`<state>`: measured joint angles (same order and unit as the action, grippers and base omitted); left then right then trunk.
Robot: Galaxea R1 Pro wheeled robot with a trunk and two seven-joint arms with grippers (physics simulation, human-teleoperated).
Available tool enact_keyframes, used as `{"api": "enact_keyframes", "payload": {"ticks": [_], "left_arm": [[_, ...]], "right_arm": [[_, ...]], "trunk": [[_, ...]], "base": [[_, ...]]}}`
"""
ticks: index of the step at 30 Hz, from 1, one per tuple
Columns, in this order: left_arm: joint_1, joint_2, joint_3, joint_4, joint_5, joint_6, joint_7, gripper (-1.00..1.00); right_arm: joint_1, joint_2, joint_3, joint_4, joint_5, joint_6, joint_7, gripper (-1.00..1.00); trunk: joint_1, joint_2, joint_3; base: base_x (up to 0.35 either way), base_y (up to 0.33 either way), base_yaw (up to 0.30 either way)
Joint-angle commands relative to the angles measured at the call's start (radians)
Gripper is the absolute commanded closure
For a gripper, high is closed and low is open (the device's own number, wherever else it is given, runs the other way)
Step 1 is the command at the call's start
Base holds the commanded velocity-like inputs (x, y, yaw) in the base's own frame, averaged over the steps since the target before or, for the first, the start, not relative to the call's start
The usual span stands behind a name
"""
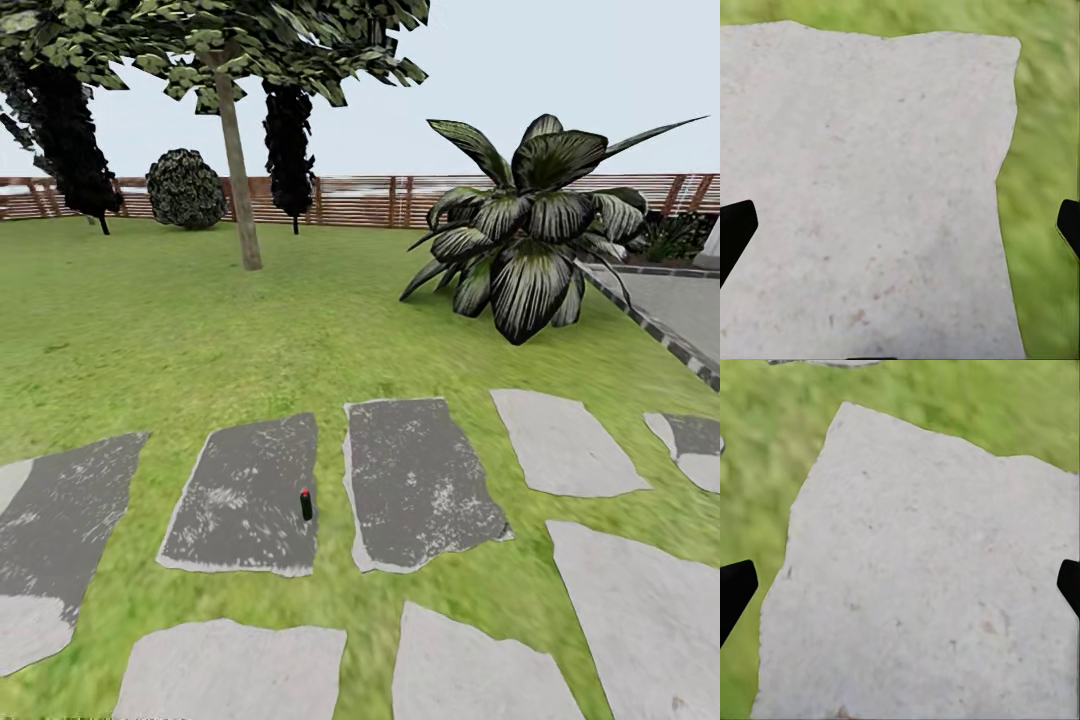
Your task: In the garden, pick up the pesticide atomizer on the floor and spray pesticide onto both trees until each tree trunk is fully covered.
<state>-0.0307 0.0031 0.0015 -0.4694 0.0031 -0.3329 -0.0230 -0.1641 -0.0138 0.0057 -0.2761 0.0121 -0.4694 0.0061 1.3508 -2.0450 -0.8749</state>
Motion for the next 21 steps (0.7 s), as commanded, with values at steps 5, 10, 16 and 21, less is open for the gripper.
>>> {"api": "enact_keyframes", "payload": {"ticks": [5, 10, 16, 21], "left_arm": [[0.0, 0.0, 0.0, 0.0, 0.0, 0.0, 0.0, -1.0], [0.0, 0.0, 0.0, 0.0, 0.0, 0.0, 0.0, -1.0], [0.0, 0.0, 0.0, 0.0, 0.0, 0.0, 0.0, -1.0], [0.0, 0.0, 0.0, 0.0, 0.0, 0.0, 0.0, -1.0]], "right_arm": [[0.0, 0.0, 0.0, 0.0, 0.0, 0.0, 0.0, -1.0], [0.0, 0.0, 0.0, 0.0, -0.001, 0.0, 0.0, -1.0], [0.0, 0.0, 0.0, 0.0, 0.0, 0.0, 0.0, -1.0], [0.0, 0.0, 0.0, 0.0, 0.0, 0.0, 0.0, -1.0]], "trunk": [[0.0, 0.0, 0.003], [0.0, 0.0, 0.006], [0.0, 0.0, 0.01], [0.0, 0.0, 0.013]], "base": [[0.118, -0.262, 0.275], [0.118, -0.262, 0.274], [0.118, -0.262, 0.274], [0.117, -0.263, 0.267]]}}
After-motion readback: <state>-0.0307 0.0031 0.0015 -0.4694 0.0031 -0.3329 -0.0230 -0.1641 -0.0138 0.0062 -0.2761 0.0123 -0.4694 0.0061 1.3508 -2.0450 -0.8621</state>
